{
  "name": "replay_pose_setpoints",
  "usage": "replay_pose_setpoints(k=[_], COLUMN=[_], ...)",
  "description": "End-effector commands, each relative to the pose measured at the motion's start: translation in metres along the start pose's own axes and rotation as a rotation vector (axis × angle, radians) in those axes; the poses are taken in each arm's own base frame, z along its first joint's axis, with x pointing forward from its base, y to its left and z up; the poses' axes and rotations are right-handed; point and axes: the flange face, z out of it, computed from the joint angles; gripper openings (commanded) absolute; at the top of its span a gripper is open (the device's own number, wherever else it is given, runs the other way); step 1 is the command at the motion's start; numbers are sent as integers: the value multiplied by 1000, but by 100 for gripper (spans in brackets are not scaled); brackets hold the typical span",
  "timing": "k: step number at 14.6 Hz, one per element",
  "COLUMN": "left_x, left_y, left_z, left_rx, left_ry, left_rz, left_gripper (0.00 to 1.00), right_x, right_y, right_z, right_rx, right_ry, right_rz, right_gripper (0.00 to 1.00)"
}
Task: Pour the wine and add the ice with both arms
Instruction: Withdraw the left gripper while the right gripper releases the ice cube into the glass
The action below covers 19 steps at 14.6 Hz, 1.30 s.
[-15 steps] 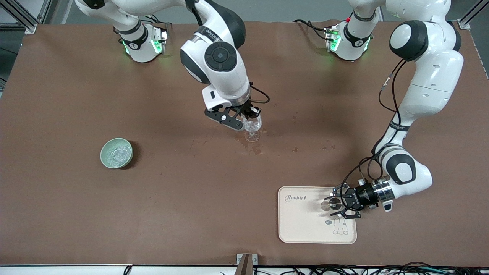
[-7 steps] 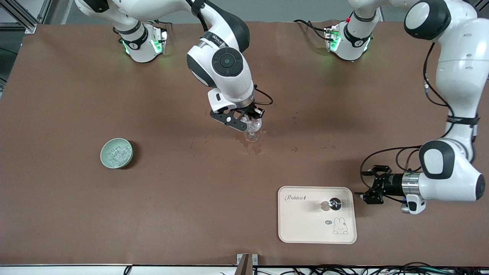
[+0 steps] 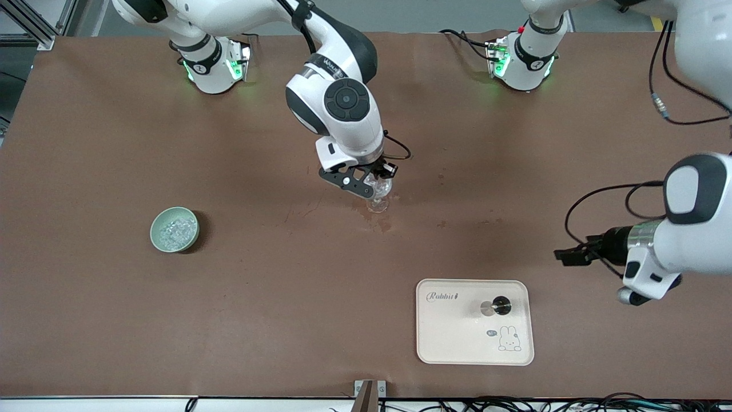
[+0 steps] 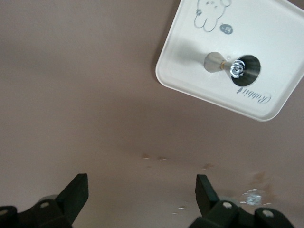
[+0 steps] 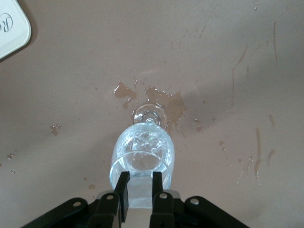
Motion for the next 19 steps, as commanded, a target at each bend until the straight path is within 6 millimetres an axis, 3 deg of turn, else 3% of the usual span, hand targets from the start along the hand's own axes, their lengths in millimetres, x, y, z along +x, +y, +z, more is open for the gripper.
replay_pose_setpoints(k=[1, 4, 5, 6, 7, 9, 11, 13, 15, 17, 19], left_x=[-37, -77, -95, -110, -121, -160, -187, -200, -208, -218, -222], left_y=[5, 19, 32, 43, 40, 43, 48, 36, 22, 19, 18], left_z=[-63, -113, -126, -127, -133, -143, -142, -148, -148, -147, -146], left_rx=[92, 127, 144, 169, 188, 233, 252, 210, 175, 178, 181], left_ry=[100, 160, 187, 193, 201, 220, 218, 206, 189, 185, 190], left_rz=[157, 247, 288, 306, 301, 319, 338, 342, 344, 338, 332], left_gripper=[100, 100, 100, 100, 100, 100, 100, 100, 100, 100, 100], right_x=[-2, -2, -2, -1, 0, 0, 1, 1, 6, 13, 28], right_y=[-3, -3, -3, -3, -3, -3, -2, -2, -1, 6, 20], right_z=[-1, -1, 0, 0, 2, 2, 3, 2, -2, -33, -82], right_rx=[4, 4, 3, 3, 0, 0, 0, 1, 3, 33, 70], right_ry=[4, 5, 4, 4, 3, 3, 1, 2, 3, 32, 126], right_rz=[4, -4, -4, -4, -4, -4, -1, 0, 7, 17, 20], right_gripper=[12, 18, 20, 22, 26, 36, 44, 60, 82, 100, 100])
